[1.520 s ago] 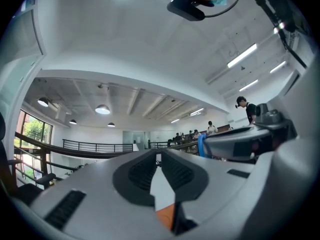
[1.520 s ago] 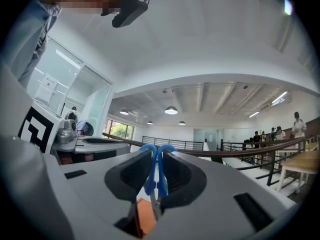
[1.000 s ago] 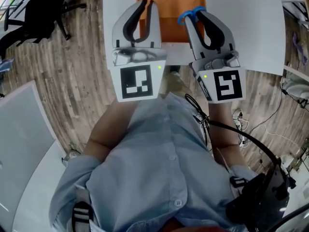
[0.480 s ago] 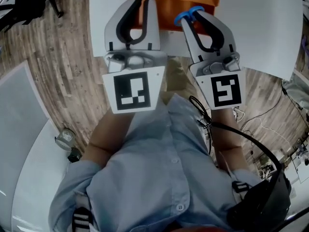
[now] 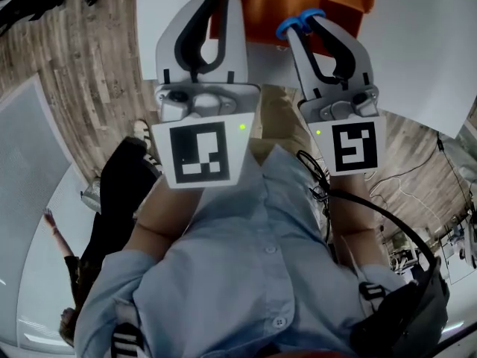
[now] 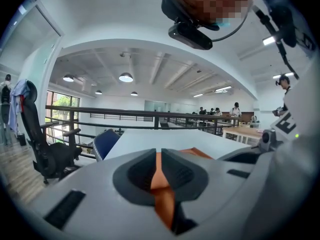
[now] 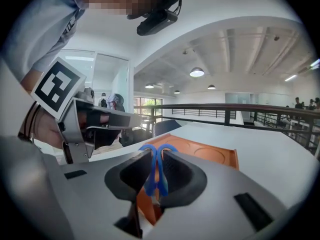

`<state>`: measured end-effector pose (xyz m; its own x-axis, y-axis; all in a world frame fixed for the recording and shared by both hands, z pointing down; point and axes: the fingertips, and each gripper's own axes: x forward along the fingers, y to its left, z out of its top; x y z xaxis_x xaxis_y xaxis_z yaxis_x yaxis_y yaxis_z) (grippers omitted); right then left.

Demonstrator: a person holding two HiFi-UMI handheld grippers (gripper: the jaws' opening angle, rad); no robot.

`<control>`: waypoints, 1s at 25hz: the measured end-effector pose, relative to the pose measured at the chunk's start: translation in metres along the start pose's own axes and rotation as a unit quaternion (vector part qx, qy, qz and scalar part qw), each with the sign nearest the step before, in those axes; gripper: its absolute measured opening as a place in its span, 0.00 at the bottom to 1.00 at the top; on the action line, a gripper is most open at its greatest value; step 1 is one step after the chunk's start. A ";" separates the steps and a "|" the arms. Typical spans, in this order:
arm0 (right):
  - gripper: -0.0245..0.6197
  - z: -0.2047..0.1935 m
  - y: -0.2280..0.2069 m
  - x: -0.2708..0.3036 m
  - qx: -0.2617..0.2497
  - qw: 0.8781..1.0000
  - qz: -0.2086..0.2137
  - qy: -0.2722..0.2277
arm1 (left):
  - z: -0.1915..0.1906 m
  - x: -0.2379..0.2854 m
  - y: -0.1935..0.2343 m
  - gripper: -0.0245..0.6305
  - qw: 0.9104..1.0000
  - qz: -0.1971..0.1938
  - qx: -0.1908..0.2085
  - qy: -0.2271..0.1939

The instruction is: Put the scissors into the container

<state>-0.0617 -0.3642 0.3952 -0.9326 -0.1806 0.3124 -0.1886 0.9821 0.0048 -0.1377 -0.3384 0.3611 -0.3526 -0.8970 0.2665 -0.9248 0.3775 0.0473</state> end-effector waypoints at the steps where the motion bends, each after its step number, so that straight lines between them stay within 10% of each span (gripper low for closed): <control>1: 0.16 -0.002 0.001 0.008 -0.003 1.000 0.006 0.003 | -0.004 0.005 0.004 0.10 1.000 0.001 -0.001 0.003; 25: 0.19 -0.031 0.020 0.045 -0.009 0.992 0.071 0.103 | -0.018 0.025 0.032 0.10 0.999 0.018 -0.025 0.023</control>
<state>-0.0981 -0.3513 0.4388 -0.8659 -0.0272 0.4994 -0.0522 0.9980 -0.0363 -0.1730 -0.3442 0.3869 -0.3778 -0.8716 0.3124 -0.9028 0.4217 0.0846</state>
